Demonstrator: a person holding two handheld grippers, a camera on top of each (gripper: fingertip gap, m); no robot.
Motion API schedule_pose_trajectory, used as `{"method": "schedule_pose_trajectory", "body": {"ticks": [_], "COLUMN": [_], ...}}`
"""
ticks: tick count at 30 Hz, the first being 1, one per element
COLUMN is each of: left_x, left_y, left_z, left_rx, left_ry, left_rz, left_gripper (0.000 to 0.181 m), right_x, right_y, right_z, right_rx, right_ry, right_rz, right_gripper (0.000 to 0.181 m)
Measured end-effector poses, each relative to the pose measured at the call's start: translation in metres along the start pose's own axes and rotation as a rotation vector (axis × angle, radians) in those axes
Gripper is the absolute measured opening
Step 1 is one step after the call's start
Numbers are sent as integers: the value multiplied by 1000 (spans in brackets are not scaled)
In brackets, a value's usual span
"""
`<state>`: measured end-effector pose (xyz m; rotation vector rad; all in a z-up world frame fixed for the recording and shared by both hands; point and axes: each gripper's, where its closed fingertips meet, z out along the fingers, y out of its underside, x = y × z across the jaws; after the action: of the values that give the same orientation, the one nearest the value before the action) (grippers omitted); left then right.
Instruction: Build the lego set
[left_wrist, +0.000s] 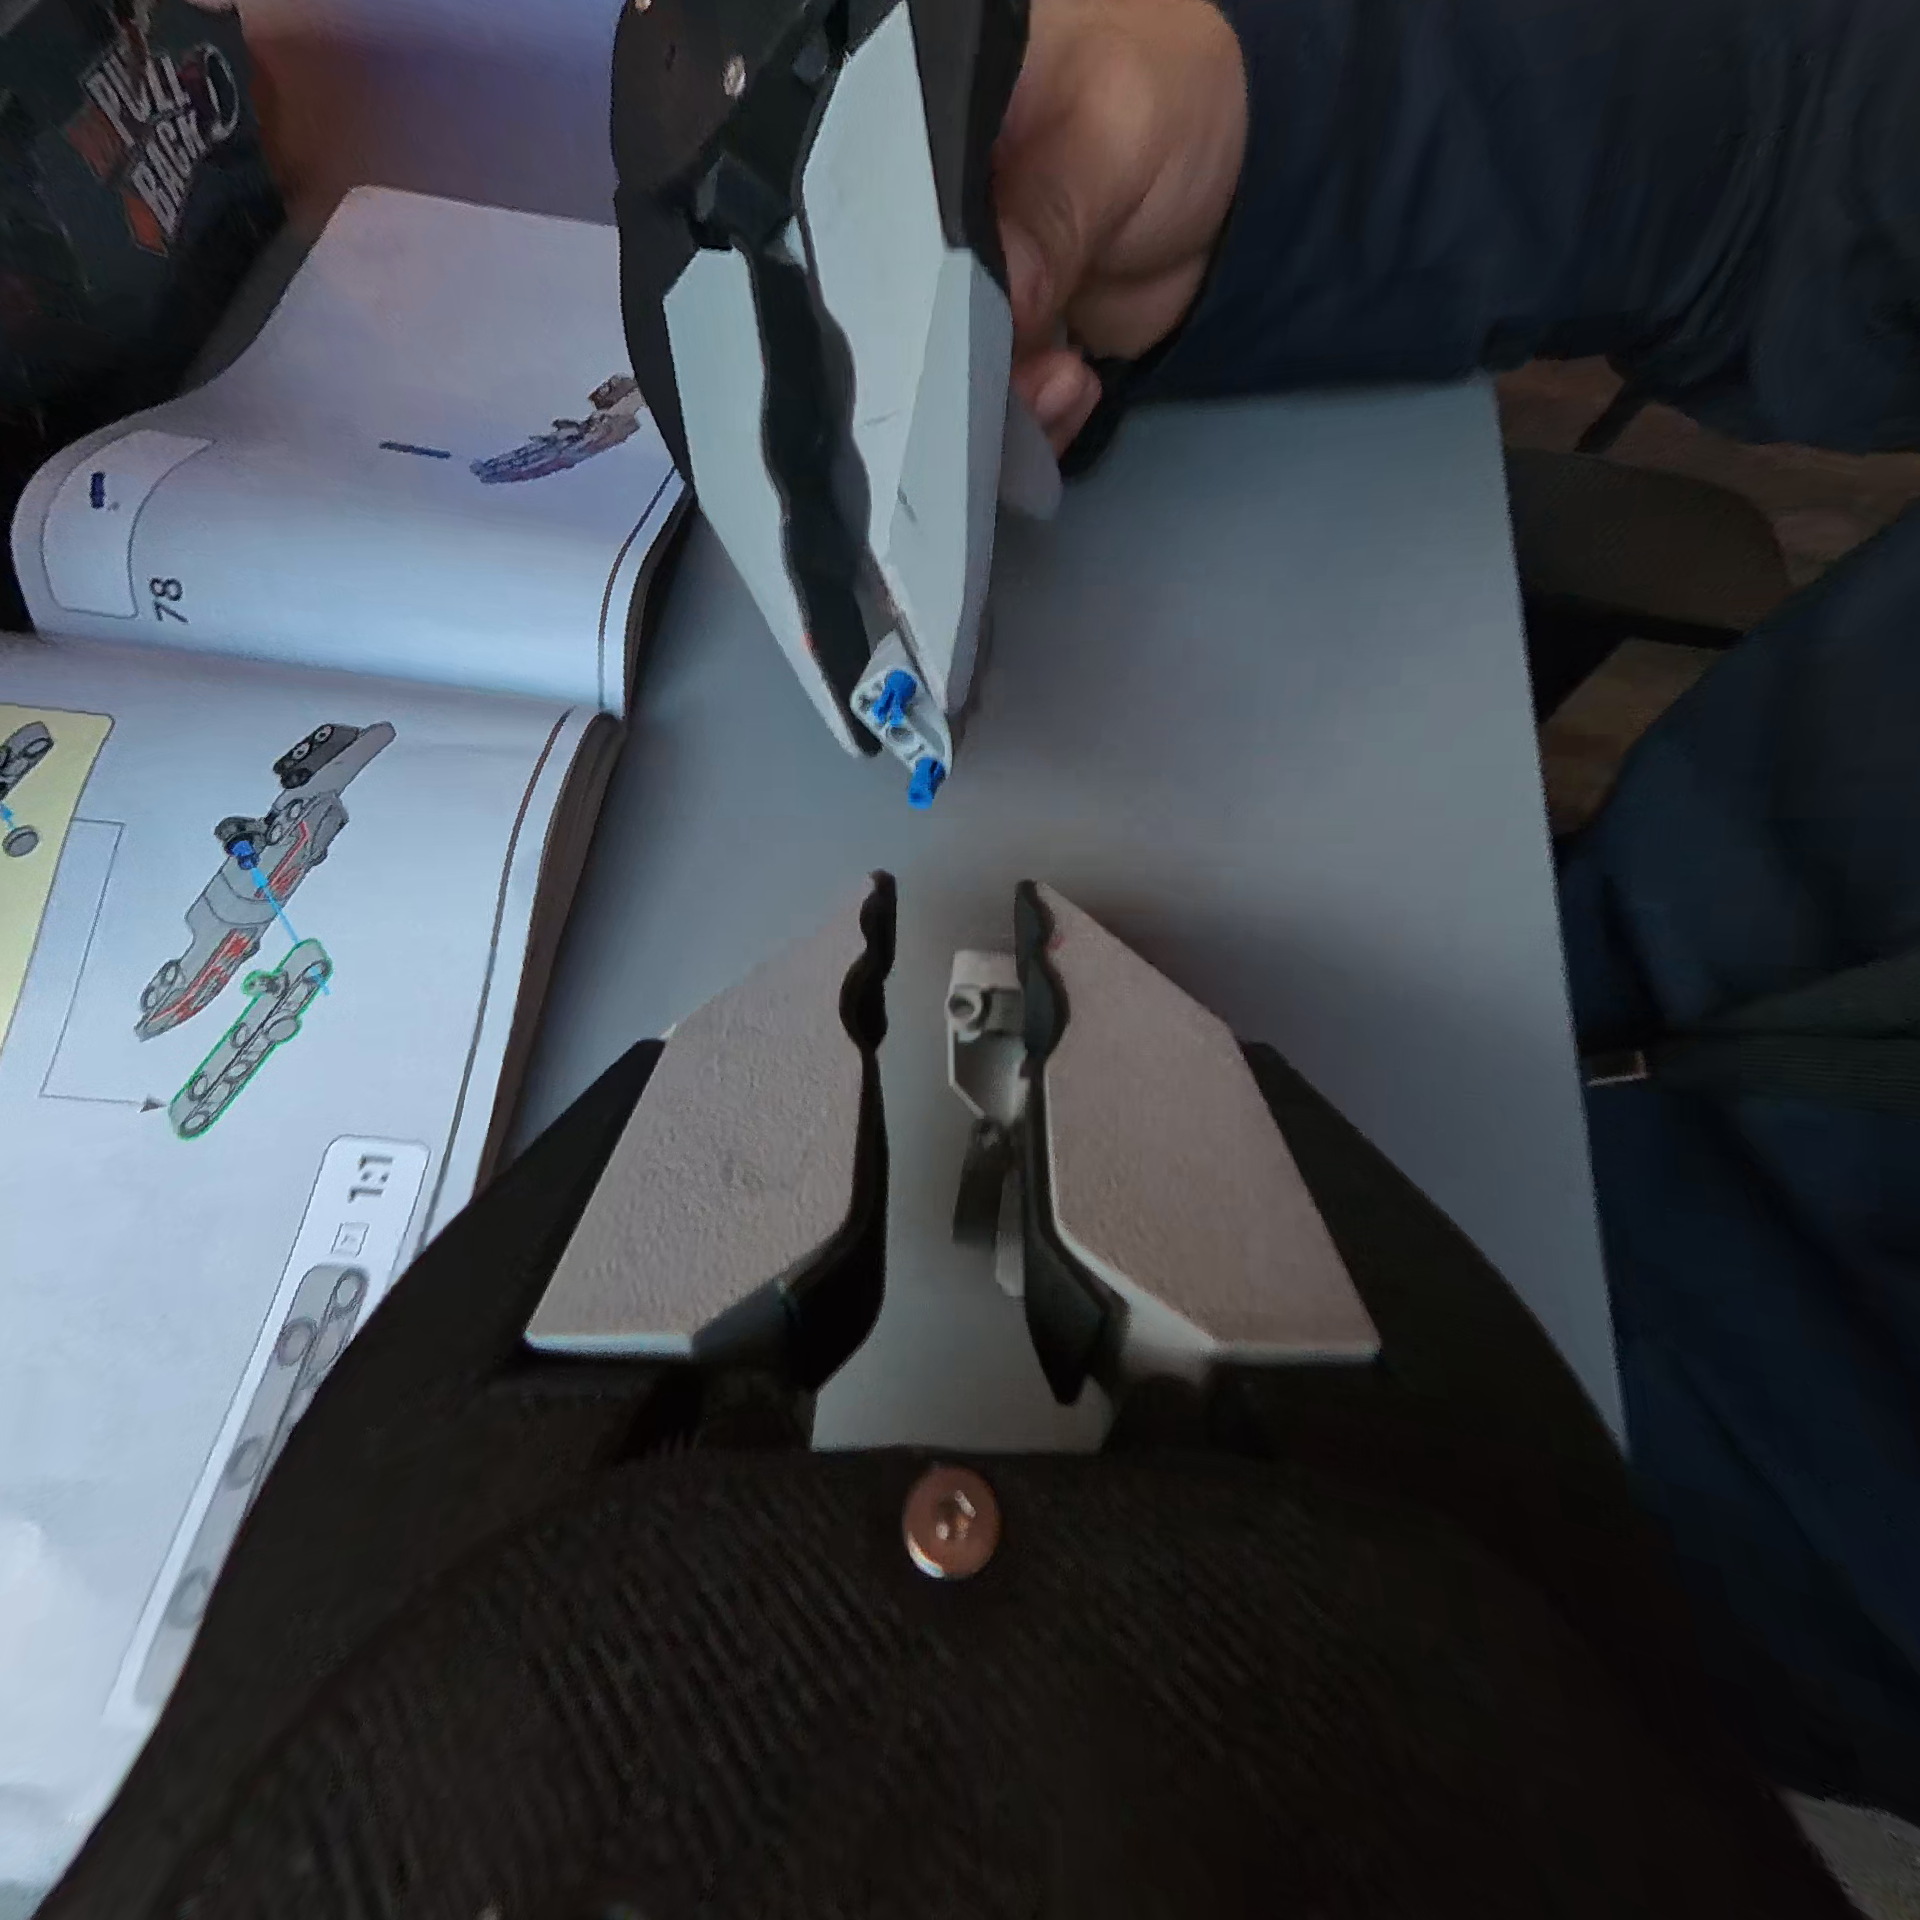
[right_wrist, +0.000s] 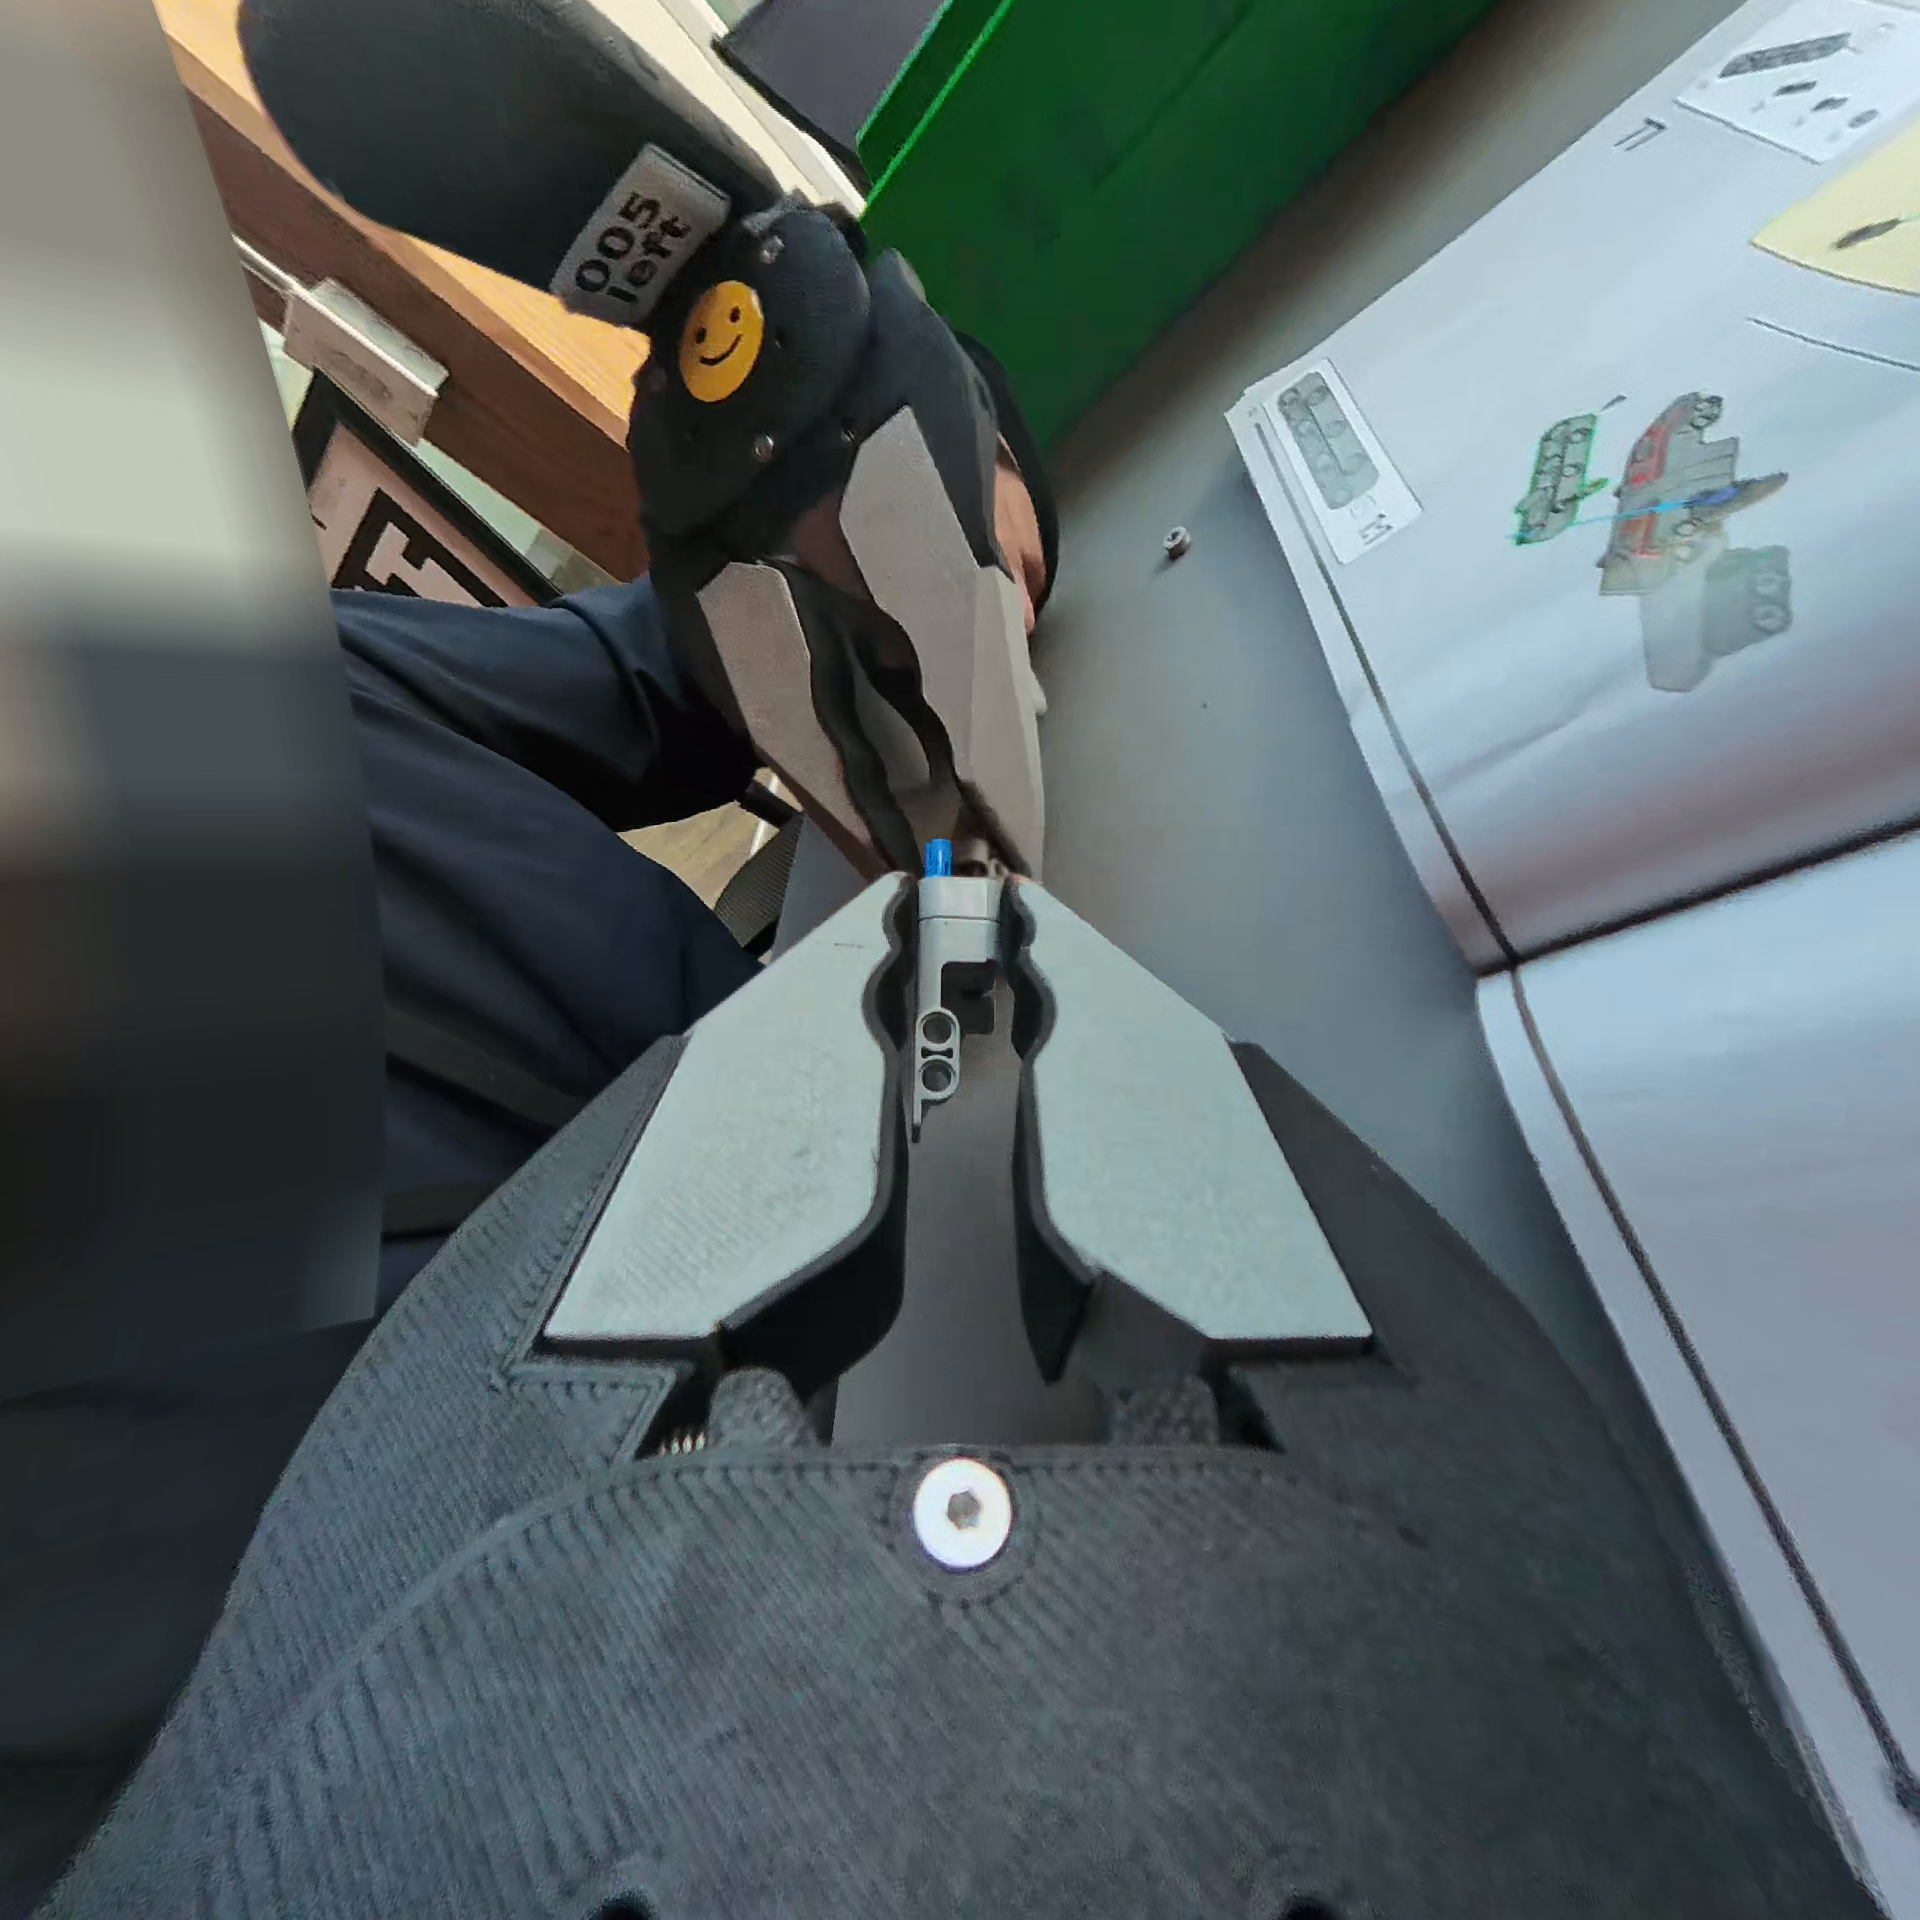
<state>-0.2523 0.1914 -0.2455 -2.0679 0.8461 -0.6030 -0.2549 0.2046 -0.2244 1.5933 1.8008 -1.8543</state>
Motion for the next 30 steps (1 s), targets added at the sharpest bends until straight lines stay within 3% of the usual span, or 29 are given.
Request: {"method": "schedule_pose_trajectory", "body": {"ticks": [3,9,12,18,24,30], "left_x": [11,16,22,17,3,-10], "left_y": [-11,-23,-31,-30,-15,-14], "left_z": [5,-2,-6,-5,-7,-24], "left_rx": [33,147,193,196,106,103], "left_ry": [91,168,220,137,26,-101], "left_rz": [-69,-127,-141,-61,-27,45], "left_gripper": [20,6,8,0,0,0], "right_x": [-12,-28,-36,-29,-23,-38], "right_y": [-6,-12,-17,-15,-3,32], "right_z": [7,15,15,12,-10,9], "right_rx": [24,40,66,59,-1,-169], "right_ry": [-33,58,104,167,221,217], "right_rz": [-36,-271,-387,-420,-392,-402], "right_gripper": [13,12,0,0,24,42]}}
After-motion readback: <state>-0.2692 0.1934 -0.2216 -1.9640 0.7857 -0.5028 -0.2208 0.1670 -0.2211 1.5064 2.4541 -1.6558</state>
